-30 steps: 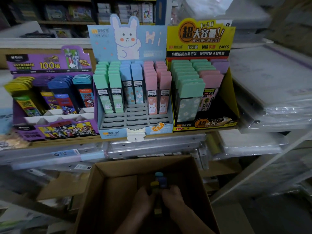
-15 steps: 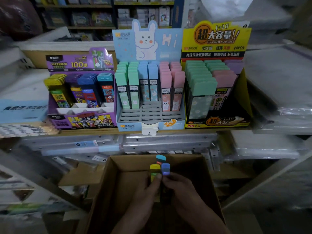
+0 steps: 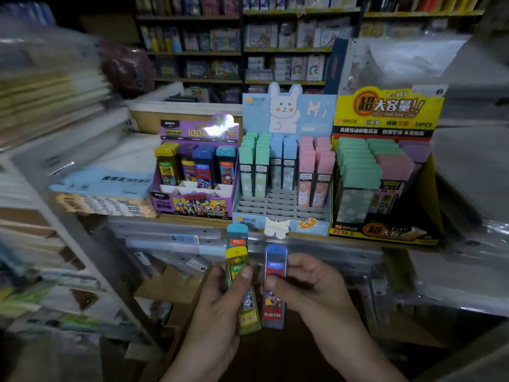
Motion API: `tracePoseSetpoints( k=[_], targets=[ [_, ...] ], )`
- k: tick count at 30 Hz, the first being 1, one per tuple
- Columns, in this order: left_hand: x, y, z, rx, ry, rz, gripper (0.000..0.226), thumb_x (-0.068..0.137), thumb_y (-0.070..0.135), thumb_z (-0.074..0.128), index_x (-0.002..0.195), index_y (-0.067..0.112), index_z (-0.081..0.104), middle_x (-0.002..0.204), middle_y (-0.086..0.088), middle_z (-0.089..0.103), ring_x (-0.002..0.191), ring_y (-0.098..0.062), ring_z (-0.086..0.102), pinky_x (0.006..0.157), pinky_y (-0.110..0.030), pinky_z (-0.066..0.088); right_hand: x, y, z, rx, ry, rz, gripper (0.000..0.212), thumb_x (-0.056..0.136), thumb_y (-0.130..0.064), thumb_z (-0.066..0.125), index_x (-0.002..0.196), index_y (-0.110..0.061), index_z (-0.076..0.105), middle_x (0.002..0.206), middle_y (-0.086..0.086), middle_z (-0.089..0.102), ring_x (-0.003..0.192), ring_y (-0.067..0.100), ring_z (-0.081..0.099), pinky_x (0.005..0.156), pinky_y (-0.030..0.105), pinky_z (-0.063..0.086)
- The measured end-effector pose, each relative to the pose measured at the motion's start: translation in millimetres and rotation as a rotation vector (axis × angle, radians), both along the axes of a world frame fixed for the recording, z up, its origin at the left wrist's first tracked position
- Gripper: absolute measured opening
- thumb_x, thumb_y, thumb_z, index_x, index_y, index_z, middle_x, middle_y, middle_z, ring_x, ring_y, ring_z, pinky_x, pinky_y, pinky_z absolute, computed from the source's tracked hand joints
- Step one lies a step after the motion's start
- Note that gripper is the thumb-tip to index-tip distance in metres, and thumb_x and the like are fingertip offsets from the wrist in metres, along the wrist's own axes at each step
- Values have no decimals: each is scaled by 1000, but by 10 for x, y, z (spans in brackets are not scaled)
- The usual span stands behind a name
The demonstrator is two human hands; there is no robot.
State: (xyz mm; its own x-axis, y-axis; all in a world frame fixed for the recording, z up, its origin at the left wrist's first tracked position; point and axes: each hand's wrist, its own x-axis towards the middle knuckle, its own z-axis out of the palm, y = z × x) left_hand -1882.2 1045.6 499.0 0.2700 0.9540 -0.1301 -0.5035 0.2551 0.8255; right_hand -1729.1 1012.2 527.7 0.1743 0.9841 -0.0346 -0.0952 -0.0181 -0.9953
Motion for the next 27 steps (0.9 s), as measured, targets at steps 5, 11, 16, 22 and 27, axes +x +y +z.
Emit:
tracePoseSetpoints(
  k=[5,11,16,22,27],
  targets=[
    [-196,-3,262,166,44,133,25,93,24,63,115,13,70,111,-24,74,97,-35,74,77,-40,62,2,108,326,138,-63,133,39,81,-1,78,113,-19,64,99,5,78,93,19,75,74,26,59],
    [-477,60,435,165,25,160,15,90,27,71,100,17,74,84,-16,63,60,-19,54,49,-27,46,-98,290,656,225,-310,142,21,89,-27,73,101,-43,65,95,-11,78,90,6,74,72,31,61],
    [-695,238,573,89,-96,104,47,76,32,82,110,4,67,76,-17,57,50,-17,46,39,-26,37,-255,521,865,277,-453,27,16,92,-43,63,94,-28,70,84,-14,76,76,2,72,64,24,58],
    [-1053,554,669,52,-287,-124,42,85,33,71,113,3,64,75,-14,54,49,-16,44,38,-24,39,-455,804,986,305,-299,-14,29,93,-32,66,91,-3,70,85,11,74,76,17,69,66,24,57],
    [-1262,775,736,78,-310,-175,42,77,29,76,109,3,67,74,-15,54,48,-17,44,37,-24,39,-641,933,1012,322,-223,-52,19,90,-23,71,89,-5,74,76,5,73,67,7,65,62,17,52]
  ],
)
